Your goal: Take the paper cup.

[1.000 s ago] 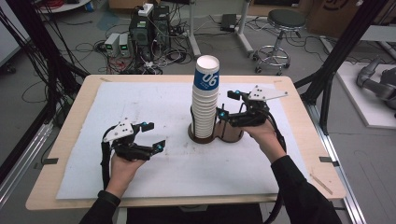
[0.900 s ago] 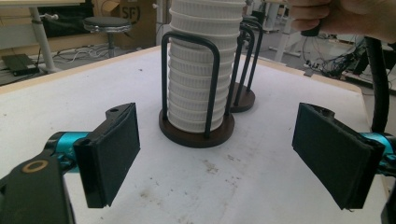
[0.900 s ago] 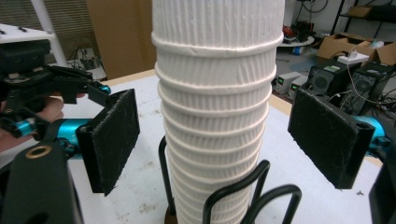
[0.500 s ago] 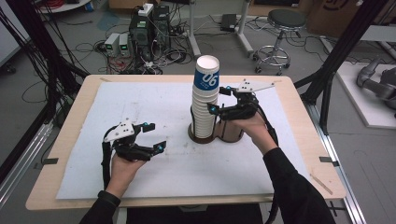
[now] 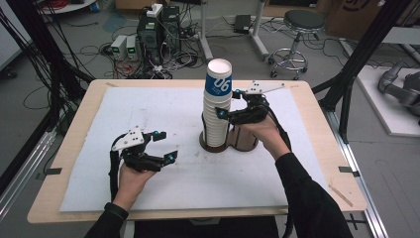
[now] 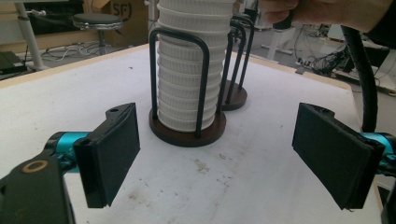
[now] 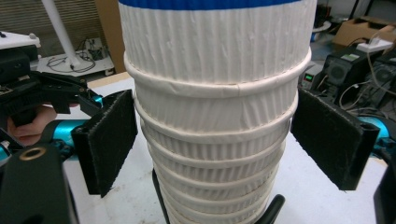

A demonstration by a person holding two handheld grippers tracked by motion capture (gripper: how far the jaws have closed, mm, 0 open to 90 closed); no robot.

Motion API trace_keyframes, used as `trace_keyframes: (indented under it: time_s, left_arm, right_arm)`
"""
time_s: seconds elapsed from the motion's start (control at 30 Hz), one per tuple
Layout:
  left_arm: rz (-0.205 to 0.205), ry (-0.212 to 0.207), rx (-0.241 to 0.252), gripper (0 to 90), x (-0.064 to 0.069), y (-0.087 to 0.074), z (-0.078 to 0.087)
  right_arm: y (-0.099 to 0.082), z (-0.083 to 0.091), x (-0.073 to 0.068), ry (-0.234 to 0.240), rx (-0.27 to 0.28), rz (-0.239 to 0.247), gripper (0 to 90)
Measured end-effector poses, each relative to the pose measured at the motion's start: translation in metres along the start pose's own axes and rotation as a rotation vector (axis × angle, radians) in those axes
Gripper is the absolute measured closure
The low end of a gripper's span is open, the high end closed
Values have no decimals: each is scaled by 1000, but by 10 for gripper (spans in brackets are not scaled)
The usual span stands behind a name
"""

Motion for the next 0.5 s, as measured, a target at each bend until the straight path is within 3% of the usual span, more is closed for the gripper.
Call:
trace_keyframes:
  time_s: [0.5]
  left_arm:
    - [5, -13, 0, 149, 5, 4, -3]
  right_arm:
    - [1, -2, 0, -5, -10, 14, 149]
Point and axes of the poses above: each handheld gripper's, and its own axes: z roughly backward along the jaws, y roughly out of its top, x roughly to its right, the point moved 7 cm from there along -z, roughly forward along the jaws, and after that the axes turned 11 degrees about z, right-handed, at the moved point
